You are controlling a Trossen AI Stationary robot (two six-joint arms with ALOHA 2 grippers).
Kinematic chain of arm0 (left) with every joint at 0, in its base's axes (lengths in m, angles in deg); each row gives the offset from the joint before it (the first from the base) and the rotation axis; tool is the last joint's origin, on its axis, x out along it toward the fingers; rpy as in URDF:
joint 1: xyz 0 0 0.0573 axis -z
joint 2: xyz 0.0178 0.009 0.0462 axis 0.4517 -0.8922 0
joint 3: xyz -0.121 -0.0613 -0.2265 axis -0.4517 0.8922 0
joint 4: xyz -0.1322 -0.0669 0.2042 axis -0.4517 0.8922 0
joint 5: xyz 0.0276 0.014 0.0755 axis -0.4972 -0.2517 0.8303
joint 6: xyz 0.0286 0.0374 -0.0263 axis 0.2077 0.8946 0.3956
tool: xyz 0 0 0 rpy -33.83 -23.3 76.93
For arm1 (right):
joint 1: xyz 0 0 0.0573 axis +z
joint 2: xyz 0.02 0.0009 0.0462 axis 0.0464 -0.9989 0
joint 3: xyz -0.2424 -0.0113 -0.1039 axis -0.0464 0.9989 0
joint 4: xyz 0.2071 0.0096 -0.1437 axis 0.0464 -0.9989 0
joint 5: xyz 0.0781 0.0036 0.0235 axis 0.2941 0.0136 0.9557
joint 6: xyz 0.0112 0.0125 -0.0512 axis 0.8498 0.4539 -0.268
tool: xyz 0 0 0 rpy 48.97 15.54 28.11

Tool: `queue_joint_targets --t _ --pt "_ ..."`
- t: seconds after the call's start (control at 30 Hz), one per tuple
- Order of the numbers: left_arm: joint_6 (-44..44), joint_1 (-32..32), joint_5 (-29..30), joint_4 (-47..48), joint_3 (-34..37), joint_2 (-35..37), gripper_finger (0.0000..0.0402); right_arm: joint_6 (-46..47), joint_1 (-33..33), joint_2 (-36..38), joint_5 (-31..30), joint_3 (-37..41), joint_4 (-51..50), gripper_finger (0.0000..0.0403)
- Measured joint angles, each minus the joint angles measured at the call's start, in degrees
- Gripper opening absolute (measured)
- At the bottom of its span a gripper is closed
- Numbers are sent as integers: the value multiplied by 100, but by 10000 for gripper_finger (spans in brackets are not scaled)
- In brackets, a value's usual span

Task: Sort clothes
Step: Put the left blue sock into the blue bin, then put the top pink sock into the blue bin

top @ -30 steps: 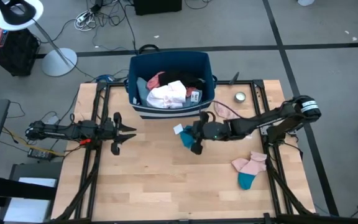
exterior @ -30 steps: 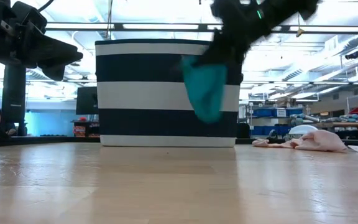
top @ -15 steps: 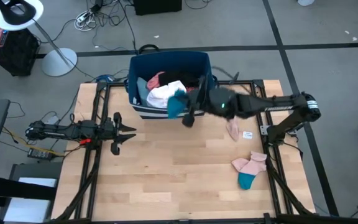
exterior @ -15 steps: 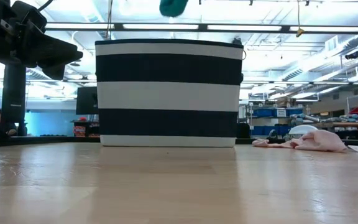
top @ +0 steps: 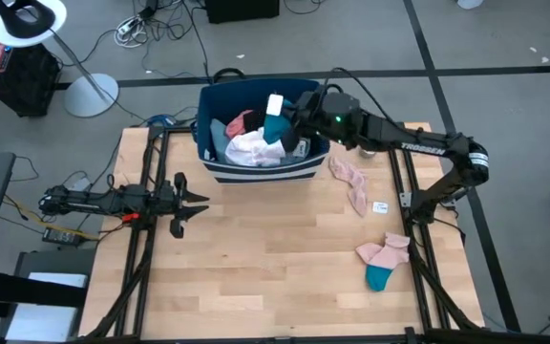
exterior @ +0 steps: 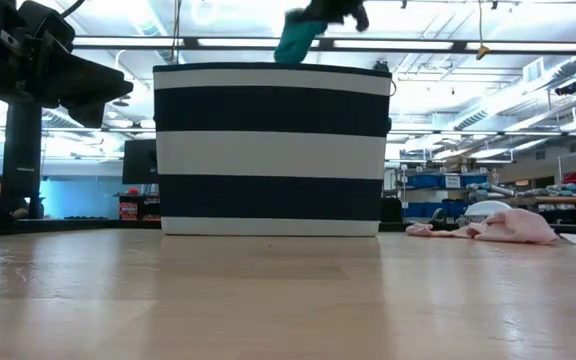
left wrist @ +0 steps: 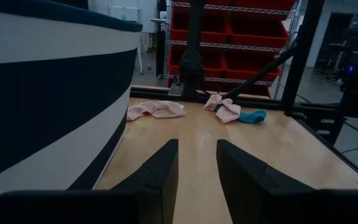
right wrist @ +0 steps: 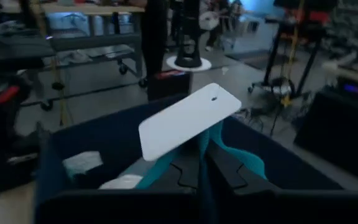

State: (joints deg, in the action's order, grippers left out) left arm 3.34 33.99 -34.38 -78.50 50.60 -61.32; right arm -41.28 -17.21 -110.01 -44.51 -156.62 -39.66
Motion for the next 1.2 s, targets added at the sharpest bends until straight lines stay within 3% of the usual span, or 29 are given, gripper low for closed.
queue_joint_targets --t 0.2,0.4,0.6,0.97,1.2 --pt "1 0 0 -12 -2 0 115 304 -427 -643 643 24 -5 6" --pt "0 0 2 -28 -2 0 115 317 -582 -1289 679 26 201 20" --pt "2 0 4 -35 -2 0 115 617 -633 -1629 824 24 117 59" --pt "1 0 7 -37 -2 0 115 600 -611 -1197 955 24 62 169" --pt "0 0 26 -38 -2 0 115 595 -539 -587 955 22 -79 198"
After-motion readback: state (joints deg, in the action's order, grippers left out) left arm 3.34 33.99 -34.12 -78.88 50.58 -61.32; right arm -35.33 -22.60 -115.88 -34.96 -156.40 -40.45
